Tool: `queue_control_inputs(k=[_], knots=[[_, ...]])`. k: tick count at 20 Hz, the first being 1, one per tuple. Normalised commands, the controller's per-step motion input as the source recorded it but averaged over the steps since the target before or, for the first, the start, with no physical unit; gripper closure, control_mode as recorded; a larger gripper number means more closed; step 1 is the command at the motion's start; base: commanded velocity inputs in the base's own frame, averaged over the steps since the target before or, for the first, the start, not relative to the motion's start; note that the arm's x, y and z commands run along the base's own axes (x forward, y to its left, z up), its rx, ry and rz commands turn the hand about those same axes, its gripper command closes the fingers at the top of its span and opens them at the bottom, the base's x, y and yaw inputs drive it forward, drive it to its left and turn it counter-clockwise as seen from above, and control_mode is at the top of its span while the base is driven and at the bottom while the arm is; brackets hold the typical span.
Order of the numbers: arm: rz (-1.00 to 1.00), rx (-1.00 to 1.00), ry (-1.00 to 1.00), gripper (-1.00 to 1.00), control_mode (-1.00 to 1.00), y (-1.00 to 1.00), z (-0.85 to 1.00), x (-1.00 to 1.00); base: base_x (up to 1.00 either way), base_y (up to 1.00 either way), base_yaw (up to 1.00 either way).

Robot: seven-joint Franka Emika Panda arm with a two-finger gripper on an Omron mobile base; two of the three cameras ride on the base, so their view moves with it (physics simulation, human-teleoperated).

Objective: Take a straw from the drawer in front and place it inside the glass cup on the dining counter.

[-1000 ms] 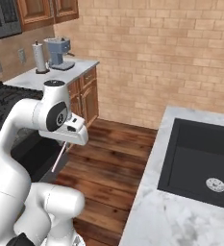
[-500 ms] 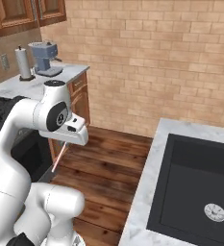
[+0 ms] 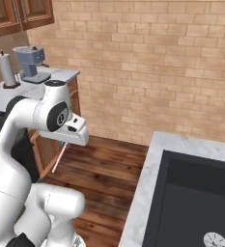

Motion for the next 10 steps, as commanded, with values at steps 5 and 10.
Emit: queue_control_inputs(k=[5, 10], knots=[[0.00, 0.00, 0.00, 1.00, 1.00, 0.00, 0.00, 0.00, 0.57, 0.08, -0.07], [0.00, 0.00, 0.00, 1.00, 1.00, 0.00, 0.00, 0.00, 0.57, 0.10, -0.08]])
